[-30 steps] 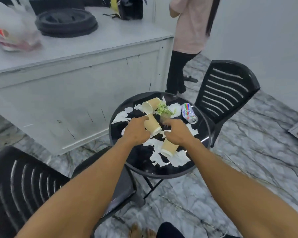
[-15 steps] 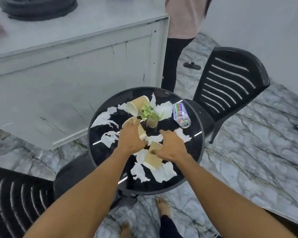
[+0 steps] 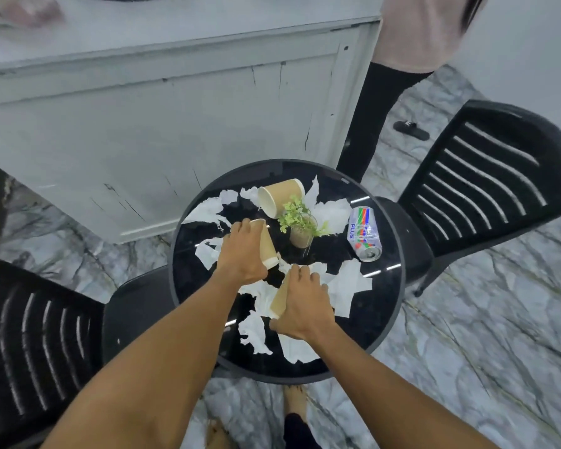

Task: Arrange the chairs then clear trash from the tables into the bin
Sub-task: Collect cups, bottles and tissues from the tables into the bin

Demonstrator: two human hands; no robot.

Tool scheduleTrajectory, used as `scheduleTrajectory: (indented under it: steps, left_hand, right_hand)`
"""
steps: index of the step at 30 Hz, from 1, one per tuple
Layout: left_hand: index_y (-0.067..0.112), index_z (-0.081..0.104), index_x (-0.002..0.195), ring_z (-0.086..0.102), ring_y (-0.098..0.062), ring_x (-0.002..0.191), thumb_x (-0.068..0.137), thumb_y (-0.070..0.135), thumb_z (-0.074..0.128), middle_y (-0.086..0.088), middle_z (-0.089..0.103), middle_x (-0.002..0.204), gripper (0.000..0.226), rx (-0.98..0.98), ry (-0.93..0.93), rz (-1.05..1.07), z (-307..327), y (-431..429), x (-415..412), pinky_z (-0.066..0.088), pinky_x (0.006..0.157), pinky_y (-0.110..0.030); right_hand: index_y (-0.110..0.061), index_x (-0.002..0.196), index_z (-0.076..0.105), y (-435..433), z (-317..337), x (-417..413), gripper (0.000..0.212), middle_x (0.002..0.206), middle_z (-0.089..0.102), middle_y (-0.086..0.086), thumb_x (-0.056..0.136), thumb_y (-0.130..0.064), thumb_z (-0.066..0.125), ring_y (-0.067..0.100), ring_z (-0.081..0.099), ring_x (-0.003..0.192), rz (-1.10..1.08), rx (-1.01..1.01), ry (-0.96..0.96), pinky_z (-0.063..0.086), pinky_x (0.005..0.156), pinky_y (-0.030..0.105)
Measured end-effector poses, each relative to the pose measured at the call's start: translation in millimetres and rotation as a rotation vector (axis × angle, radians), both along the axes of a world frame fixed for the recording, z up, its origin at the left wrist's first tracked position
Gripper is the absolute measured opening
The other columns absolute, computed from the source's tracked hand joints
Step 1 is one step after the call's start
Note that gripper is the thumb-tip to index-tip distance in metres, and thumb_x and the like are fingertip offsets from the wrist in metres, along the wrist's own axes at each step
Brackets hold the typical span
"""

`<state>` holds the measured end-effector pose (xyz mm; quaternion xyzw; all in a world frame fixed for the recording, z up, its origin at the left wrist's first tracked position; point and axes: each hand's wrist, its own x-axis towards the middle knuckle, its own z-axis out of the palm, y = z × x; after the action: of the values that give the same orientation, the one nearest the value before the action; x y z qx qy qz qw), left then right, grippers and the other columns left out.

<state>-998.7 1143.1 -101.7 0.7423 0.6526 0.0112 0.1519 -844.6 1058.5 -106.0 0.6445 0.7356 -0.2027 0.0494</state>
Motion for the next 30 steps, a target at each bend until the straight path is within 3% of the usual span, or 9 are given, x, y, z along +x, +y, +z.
scheduleTrajectory:
  steps: [8, 11, 14, 16, 19, 25, 30]
  left_hand:
    - [0.018, 0.034, 0.145, 0.037, -0.030, 0.131, 0.062, 0.043, 0.074, -0.006, 0.042, 0.137, 0.096, 0.112, -0.096, 0.010, 60, -49, -81, 0.038, 0.109, -0.044]
    - [0.018, 0.031, 0.148, 0.039, -0.028, 0.132, 0.064, 0.041, 0.077, -0.004, 0.042, 0.138, 0.099, 0.163, -0.110, 0.072, 96, -80, -138, 0.042, 0.106, -0.044]
    - [0.017, 0.029, 0.151, 0.030, -0.029, 0.141, 0.065, 0.043, 0.081, -0.006, 0.037, 0.149, 0.103, 0.244, -0.095, 0.165, 129, -121, -200, 0.036, 0.112, -0.047]
    - [0.017, 0.028, 0.152, 0.023, -0.031, 0.146, 0.066, 0.044, 0.082, -0.009, 0.031, 0.155, 0.105, 0.305, -0.108, 0.234, 151, -154, -243, 0.031, 0.117, -0.049]
    - [0.015, 0.031, 0.151, 0.027, -0.031, 0.144, 0.064, 0.037, 0.080, -0.011, 0.036, 0.153, 0.102, 0.422, -0.053, 0.321, 178, -208, -305, 0.027, 0.119, -0.042]
    - [0.013, 0.029, 0.151, 0.027, -0.032, 0.145, 0.062, 0.038, 0.080, -0.014, 0.034, 0.156, 0.106, 0.475, 0.090, 0.538, 208, -317, -419, 0.024, 0.121, -0.042]
    - [0.019, 0.027, 0.153, 0.025, -0.025, 0.145, 0.062, 0.033, 0.081, -0.006, 0.033, 0.157, 0.106, 0.444, 0.110, 0.755, 195, -413, -493, 0.025, 0.119, -0.038]
  right_hand:
    - [-0.009, 0.147, 0.014, 12, 58, -42, 0.124, 0.133, 0.037, 0.009, 0.052, -0.065, 0.070, 0.031, 0.038, 0.122, 0.109, 0.205, 0.127, 0.035, 0.106, 0.051]
    - [-0.008, 0.140, 0.023, 9, 88, -88, 0.115, 0.129, 0.040, 0.007, 0.050, -0.063, 0.068, 0.030, 0.041, 0.119, 0.193, 0.276, 0.207, 0.036, 0.104, 0.048]
    - [-0.012, 0.132, 0.034, -4, 121, -148, 0.102, 0.122, 0.041, 0.007, 0.052, -0.067, 0.066, 0.029, 0.040, 0.117, 0.292, 0.358, 0.328, 0.036, 0.101, 0.044]
    - [-0.013, 0.135, 0.037, -17, 142, -194, 0.104, 0.122, 0.042, 0.010, 0.055, -0.071, 0.070, 0.029, 0.039, 0.115, 0.360, 0.433, 0.389, 0.037, 0.100, 0.041]
    - [-0.016, 0.139, 0.035, -41, 170, -268, 0.108, 0.126, 0.044, 0.008, 0.052, -0.069, 0.071, 0.030, 0.044, 0.114, 0.497, 0.550, 0.344, 0.040, 0.100, 0.043]
    - [-0.013, 0.145, 0.025, -104, 195, -412, 0.115, 0.138, 0.041, 0.007, 0.050, -0.059, 0.073, 0.029, 0.039, 0.123, 0.735, 0.518, 0.460, 0.039, 0.105, 0.042]
    - [-0.015, 0.138, 0.031, -159, 188, -521, 0.107, 0.132, 0.042, 0.006, 0.049, -0.058, 0.074, 0.027, 0.040, 0.120, 0.983, 0.448, 0.565, 0.041, 0.102, 0.043]
